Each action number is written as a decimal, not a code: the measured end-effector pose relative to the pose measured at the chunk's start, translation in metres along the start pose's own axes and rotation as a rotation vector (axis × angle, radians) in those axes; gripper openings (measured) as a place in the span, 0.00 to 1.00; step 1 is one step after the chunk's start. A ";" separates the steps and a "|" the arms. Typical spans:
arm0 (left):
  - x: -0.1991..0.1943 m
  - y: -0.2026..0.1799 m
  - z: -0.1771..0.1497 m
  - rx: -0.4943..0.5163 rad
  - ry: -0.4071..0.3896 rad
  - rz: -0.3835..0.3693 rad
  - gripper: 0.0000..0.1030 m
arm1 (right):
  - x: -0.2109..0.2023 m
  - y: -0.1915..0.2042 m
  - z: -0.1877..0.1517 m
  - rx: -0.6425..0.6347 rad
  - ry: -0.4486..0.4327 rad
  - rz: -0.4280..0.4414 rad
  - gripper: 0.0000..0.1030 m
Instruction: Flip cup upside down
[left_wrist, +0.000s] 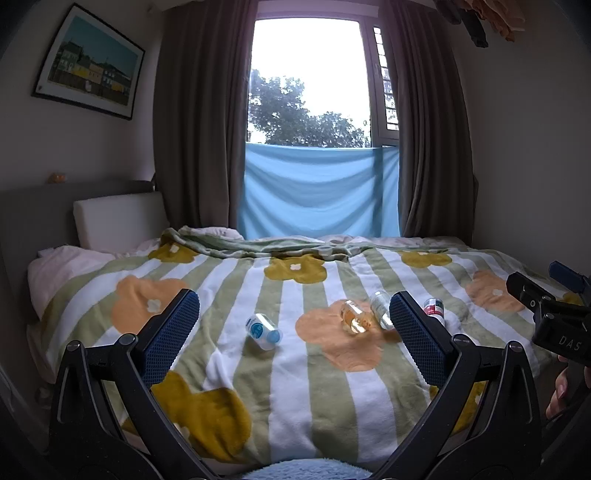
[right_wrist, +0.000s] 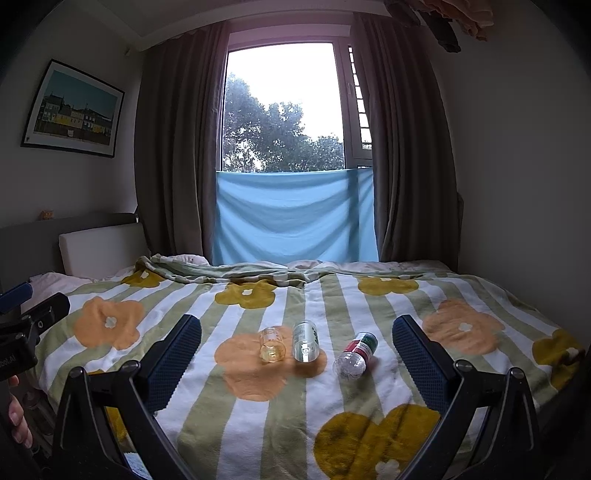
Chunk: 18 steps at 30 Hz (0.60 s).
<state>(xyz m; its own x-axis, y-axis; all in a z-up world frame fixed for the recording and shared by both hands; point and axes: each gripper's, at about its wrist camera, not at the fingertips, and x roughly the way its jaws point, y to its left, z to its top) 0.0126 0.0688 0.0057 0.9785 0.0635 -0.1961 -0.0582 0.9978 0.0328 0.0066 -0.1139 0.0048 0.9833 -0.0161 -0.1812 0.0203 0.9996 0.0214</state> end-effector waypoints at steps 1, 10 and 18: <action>0.000 0.000 0.001 0.000 0.000 0.000 1.00 | 0.000 0.000 0.000 -0.001 0.000 -0.001 1.00; -0.001 0.000 0.003 -0.003 -0.002 0.000 1.00 | 0.000 0.002 0.001 -0.001 -0.004 0.000 1.00; -0.002 -0.001 0.004 -0.004 0.001 0.000 1.00 | -0.001 0.003 0.000 0.001 -0.008 0.004 1.00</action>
<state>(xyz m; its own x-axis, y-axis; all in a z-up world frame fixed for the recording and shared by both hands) 0.0116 0.0677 0.0097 0.9782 0.0636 -0.1975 -0.0590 0.9978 0.0291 0.0057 -0.1105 0.0046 0.9848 -0.0127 -0.1735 0.0170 0.9996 0.0233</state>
